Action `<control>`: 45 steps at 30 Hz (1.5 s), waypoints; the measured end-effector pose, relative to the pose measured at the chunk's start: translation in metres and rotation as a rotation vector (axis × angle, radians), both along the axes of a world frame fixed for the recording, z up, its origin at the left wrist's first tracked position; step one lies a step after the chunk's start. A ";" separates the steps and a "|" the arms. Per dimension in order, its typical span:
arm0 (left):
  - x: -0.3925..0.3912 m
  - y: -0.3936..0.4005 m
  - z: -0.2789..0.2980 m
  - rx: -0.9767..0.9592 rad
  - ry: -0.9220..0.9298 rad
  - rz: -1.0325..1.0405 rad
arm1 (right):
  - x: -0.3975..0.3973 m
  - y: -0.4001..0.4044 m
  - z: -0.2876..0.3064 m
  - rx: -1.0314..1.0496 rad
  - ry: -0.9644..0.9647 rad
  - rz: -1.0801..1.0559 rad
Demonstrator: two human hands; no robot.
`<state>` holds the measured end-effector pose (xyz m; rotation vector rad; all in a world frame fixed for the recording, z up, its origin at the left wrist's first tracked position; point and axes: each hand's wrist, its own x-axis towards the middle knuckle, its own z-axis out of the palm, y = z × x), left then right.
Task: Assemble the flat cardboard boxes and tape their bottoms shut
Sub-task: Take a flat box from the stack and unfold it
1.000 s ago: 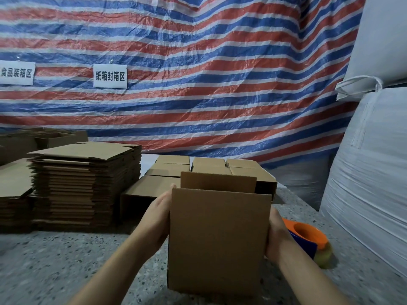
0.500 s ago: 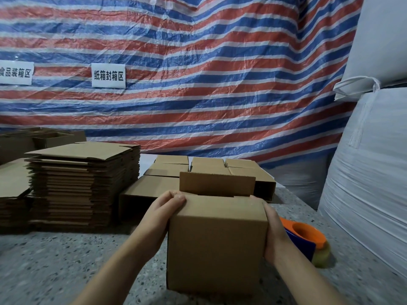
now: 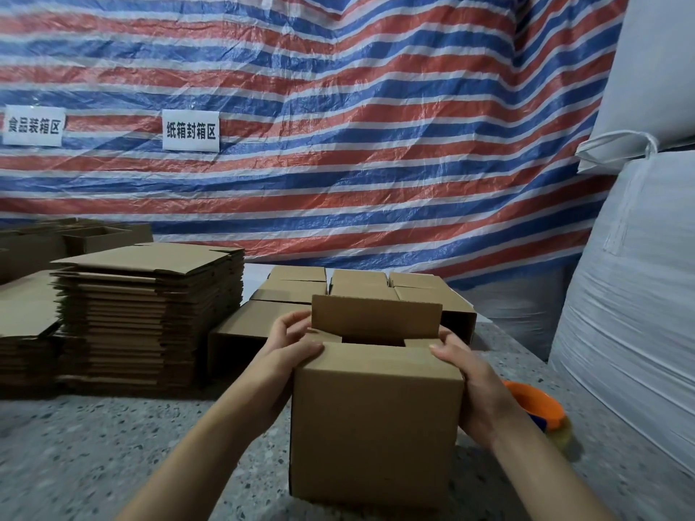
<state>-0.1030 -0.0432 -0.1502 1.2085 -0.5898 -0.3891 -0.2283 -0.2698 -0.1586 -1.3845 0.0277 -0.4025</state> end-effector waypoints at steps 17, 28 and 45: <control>-0.001 0.003 -0.005 0.074 -0.256 0.164 | 0.004 -0.005 -0.007 0.019 -0.045 -0.059; -0.012 0.010 0.032 0.634 -0.750 0.364 | 0.008 -0.002 -0.009 -0.118 -0.060 -0.147; -0.036 -0.036 0.030 0.973 -1.416 0.146 | 0.013 -0.048 0.012 -0.454 0.277 -0.330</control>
